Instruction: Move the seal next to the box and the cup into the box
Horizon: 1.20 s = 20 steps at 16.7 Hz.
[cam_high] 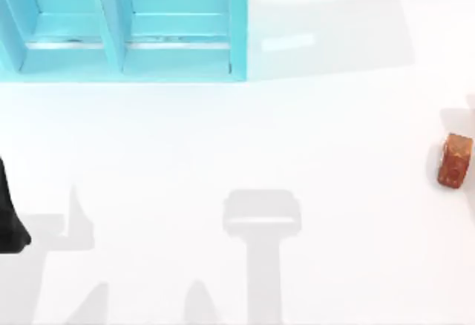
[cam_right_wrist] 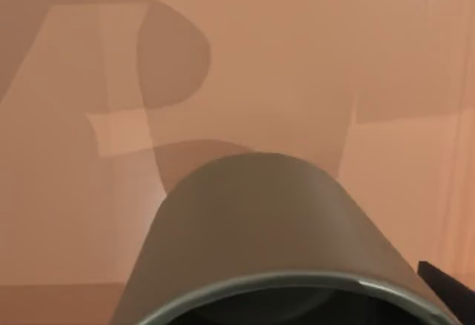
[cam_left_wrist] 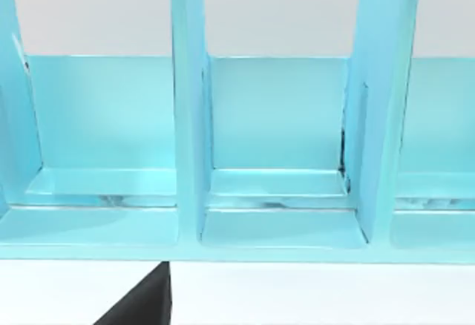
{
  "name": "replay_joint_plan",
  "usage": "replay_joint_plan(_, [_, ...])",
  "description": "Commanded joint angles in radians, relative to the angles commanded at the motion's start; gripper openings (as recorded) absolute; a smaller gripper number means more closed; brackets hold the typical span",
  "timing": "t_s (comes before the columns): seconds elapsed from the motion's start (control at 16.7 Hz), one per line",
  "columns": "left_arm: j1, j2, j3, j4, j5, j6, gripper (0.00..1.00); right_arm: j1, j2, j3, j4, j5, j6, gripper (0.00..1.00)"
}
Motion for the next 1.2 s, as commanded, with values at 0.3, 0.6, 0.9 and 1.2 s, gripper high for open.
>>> replay_joint_plan(0.3, [0.0, 0.0, 0.0, 0.0, 0.0, 0.0, 1.0, 0.0, 0.0, 0.0, 0.0, 0.0, 0.0, 0.53])
replay_joint_plan(0.6, [0.0, 0.0, 0.0, 0.0, 0.0, 0.0, 1.0, 0.0, 0.0, 0.0, 0.0, 0.0, 0.0, 0.9])
replay_joint_plan(0.9, [0.0, 0.0, 0.0, 0.0, 0.0, 0.0, 1.0, 0.0, 0.0, 0.0, 0.0, 0.0, 0.0, 1.0])
replay_joint_plan(1.2, [0.0, 0.0, 0.0, 0.0, 0.0, 0.0, 1.0, 0.0, -0.001, 0.0, 0.0, 0.0, 0.0, 1.0])
